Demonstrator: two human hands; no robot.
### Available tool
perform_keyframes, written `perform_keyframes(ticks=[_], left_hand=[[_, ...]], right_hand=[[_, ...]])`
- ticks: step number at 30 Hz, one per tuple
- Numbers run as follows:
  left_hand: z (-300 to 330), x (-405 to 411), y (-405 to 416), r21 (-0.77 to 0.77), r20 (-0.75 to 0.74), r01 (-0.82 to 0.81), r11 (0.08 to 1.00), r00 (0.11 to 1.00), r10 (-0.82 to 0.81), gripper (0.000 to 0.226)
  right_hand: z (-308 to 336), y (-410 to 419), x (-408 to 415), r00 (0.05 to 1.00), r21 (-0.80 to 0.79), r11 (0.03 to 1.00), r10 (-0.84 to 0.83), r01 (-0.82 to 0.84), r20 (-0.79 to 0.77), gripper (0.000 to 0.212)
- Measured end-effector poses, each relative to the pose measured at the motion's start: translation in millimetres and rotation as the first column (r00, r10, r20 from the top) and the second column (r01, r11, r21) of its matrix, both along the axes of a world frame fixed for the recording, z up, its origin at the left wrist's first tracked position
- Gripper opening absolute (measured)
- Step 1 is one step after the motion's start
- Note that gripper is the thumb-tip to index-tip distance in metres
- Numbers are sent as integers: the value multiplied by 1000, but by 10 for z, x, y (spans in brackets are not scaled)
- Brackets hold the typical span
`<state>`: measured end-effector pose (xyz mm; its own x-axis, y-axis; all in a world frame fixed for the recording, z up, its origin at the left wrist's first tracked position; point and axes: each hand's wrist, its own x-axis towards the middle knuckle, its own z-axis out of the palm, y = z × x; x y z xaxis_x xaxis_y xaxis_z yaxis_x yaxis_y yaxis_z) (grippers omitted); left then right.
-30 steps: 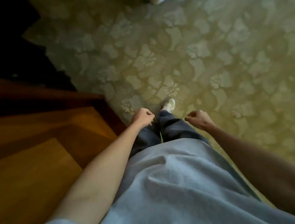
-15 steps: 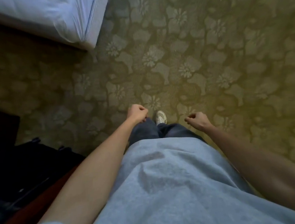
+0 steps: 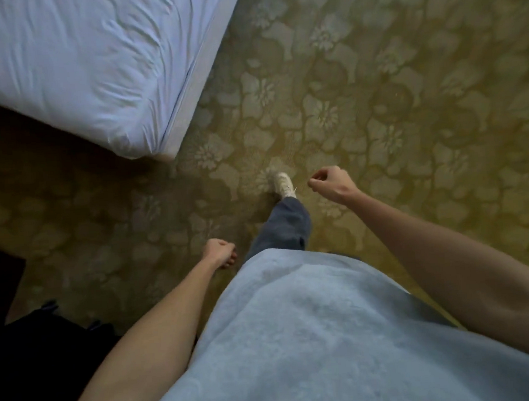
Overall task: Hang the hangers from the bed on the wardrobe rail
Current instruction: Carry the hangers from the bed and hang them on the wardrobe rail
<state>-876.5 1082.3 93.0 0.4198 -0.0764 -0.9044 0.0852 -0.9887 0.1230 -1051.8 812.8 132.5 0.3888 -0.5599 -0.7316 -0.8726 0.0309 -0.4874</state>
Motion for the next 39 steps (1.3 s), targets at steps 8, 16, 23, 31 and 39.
perform_keyframes(ticks=[8, 16, 23, 31, 39], left_hand=[[331, 647, -2511, -250, -51, 93, 964, 993, -109, 19], [486, 1369, -4970, -408, -59, 181, 895, 973, -224, 17], [439, 2406, -6217, -312, -38, 178, 933, 979, -200, 21], [391, 3709, -6600, -213, 94, -22, 977, 995, 43, 21], [142, 4895, -7158, -105, 55, -197, 975, 978, 204, 20]], right_hand=[[118, -1445, -116, 980, -11, 997, -76, 75, -184, 23], [-37, -2769, -271, 903, 133, 964, -159, 229, -400, 26], [5, -4477, 753, 899, 157, 965, -128, 211, -420, 33], [84, -6219, 3082, 980, 119, 992, 53, -30, -190, 23], [31, -7570, 5229, 973, 70, 975, 218, -213, -72, 20]])
